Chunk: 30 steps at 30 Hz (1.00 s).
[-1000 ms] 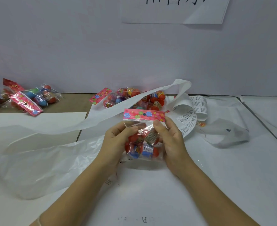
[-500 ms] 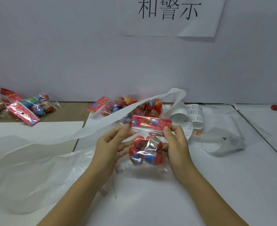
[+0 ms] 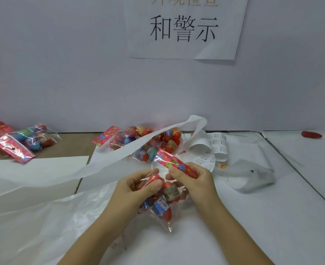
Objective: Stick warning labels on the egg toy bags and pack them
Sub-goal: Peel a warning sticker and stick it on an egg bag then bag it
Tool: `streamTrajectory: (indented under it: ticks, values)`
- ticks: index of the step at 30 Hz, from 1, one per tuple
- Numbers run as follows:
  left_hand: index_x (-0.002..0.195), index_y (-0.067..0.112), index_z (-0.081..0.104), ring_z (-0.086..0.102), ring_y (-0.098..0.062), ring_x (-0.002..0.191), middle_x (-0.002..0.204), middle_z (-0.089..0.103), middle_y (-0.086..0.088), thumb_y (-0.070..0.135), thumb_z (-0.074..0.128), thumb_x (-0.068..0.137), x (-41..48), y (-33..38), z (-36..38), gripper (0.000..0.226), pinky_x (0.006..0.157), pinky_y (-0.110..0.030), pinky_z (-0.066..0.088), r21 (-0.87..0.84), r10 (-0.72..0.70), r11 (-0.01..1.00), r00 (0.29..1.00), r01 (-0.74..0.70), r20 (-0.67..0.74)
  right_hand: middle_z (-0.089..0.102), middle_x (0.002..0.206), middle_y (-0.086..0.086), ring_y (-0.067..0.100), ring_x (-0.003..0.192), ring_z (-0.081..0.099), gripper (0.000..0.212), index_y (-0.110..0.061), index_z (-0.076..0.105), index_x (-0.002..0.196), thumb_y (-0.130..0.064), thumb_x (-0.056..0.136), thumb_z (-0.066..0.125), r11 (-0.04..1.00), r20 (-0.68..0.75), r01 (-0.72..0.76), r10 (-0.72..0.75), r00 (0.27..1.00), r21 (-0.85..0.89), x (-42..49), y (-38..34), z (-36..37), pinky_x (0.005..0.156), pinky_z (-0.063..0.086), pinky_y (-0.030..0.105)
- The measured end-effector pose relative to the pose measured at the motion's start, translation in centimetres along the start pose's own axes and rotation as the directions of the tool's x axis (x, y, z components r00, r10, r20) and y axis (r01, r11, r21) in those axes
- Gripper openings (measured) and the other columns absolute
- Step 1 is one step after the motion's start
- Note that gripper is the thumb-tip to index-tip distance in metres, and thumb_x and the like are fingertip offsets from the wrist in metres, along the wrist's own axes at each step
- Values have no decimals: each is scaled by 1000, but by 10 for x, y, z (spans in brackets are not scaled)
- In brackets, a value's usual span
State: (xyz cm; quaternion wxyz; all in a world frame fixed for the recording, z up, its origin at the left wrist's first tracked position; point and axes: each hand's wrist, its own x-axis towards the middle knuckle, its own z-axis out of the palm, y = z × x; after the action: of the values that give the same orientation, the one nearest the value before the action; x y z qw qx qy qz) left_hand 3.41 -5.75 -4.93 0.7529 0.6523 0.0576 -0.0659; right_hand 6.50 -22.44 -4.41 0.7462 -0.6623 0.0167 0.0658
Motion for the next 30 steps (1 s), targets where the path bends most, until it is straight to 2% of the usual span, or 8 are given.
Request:
streamTrajectory:
  ticks: [4,7,10,13,17,21,25,30]
  values:
    - [104,29,75,74,-23,91,103,76,-6,40,83,54,1,3,-1,52,69,-32,61,18,2,1000,1000,-3,30,74,75,7,18,57,67,12,-18,69,71,-21,81,74,1000,-26,-19,19,999,15,0,-1,1,38,39,20]
    - [114,38,65,70,-7,97,111,72,11,53,81,56,-4,-1,2,62,78,-26,58,316,204,936,970,-155,-130,74,75,5,21,58,69,9,-15,68,80,-21,82,74,996,-98,-42,49,994,78,-1,-3,4,45,44,24]
    - [127,35,56,51,5,119,130,55,23,67,74,67,-14,-3,4,70,101,-12,39,696,623,564,782,-445,-5,73,76,5,21,58,66,8,-13,68,88,-20,84,71,980,-164,-25,58,985,199,-5,-9,4,38,41,24]
    - [138,22,51,44,-4,134,142,51,10,64,73,66,-19,-10,9,87,110,-19,35,726,665,378,714,-574,218,71,82,9,20,57,64,17,-9,67,92,-22,83,69,955,-57,15,2,998,296,-15,-16,6,35,38,23]
    - [142,26,47,56,1,121,132,60,18,46,75,76,-18,-11,15,74,97,-18,47,547,548,694,836,-468,19,71,107,14,24,87,69,42,-10,67,113,-37,82,55,881,249,-47,-81,965,471,-22,-25,7,56,56,33]
    - [116,23,67,68,-19,106,111,73,1,24,62,81,-9,-8,14,35,84,-23,54,22,310,951,949,-309,-51,72,101,6,19,89,69,38,-13,64,113,-32,81,57,917,132,74,-135,982,392,-18,-21,5,64,56,30]
    - [103,10,75,71,-25,99,107,74,-14,20,63,83,-7,-3,14,25,86,-33,59,-406,95,911,995,-74,31,63,92,2,12,78,64,30,-23,62,107,-11,82,74,986,-53,167,-168,984,-26,-12,-10,3,60,56,26]
    - [94,11,79,71,-23,96,106,74,-14,29,53,84,-4,1,6,34,98,-37,51,-492,87,867,996,-77,-3,72,85,9,21,66,70,28,-14,72,99,-24,72,75,981,145,-59,33,989,183,-13,-7,7,54,55,27]
